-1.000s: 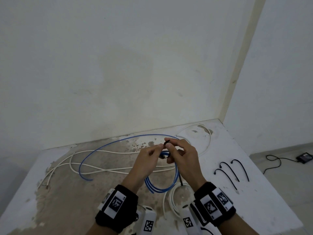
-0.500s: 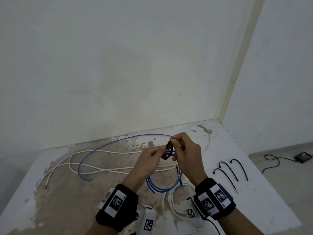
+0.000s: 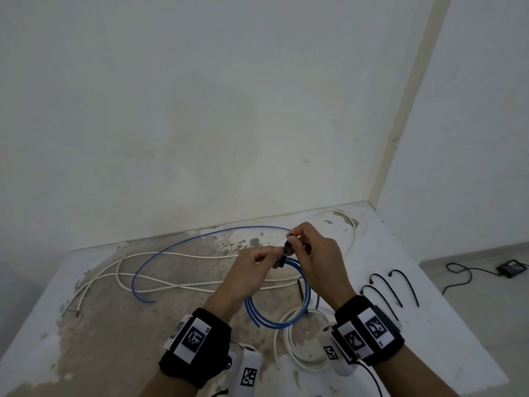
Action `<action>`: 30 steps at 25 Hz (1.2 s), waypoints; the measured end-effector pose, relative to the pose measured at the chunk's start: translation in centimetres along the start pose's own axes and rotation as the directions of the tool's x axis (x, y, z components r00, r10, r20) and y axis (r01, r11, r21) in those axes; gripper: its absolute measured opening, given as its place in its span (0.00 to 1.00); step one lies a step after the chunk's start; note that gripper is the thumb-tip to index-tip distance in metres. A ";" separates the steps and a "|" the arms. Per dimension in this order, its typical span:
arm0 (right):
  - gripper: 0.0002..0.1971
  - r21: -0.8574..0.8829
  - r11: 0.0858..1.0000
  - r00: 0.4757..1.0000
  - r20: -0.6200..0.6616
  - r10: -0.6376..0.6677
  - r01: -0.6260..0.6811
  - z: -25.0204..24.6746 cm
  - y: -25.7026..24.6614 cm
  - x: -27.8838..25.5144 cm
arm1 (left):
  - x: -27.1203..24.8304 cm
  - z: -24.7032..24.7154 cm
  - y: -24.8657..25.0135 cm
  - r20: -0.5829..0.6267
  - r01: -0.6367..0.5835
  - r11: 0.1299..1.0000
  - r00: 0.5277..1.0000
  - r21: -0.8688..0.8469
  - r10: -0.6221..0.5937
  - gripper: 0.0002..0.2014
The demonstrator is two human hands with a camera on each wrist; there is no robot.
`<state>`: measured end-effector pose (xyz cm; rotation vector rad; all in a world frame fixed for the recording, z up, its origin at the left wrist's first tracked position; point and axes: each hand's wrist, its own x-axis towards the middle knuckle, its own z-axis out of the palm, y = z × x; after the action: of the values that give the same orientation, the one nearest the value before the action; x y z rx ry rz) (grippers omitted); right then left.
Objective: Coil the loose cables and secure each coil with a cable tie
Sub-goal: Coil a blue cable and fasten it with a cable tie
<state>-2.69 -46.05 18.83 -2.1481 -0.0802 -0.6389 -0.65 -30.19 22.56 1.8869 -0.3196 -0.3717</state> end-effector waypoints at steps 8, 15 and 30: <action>0.04 0.001 0.999 0.998 0.049 -0.039 0.039 -0.4 -0.5 0.2 | 0.1 -0.1 0.2 -0.061 0.058 0.995 0.996 -0.077 -0.063 0.12; 0.05 -0.134 0.991 0.989 0.148 0.006 0.015 -1.9 -1.0 1.9 | 0.1 0.4 0.0 -0.072 0.057 0.996 0.996 -0.066 -0.061 0.07; 0.06 0.271 0.919 0.957 0.134 0.257 -0.285 -3.5 -1.3 4.8 | 0.4 0.2 1.7 0.094 0.006 0.999 0.996 -0.035 -0.002 0.11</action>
<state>-0.37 -48.71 23.77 -1.8616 0.0700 -0.3380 -0.44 -31.11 24.00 1.8388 -0.3695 -0.4666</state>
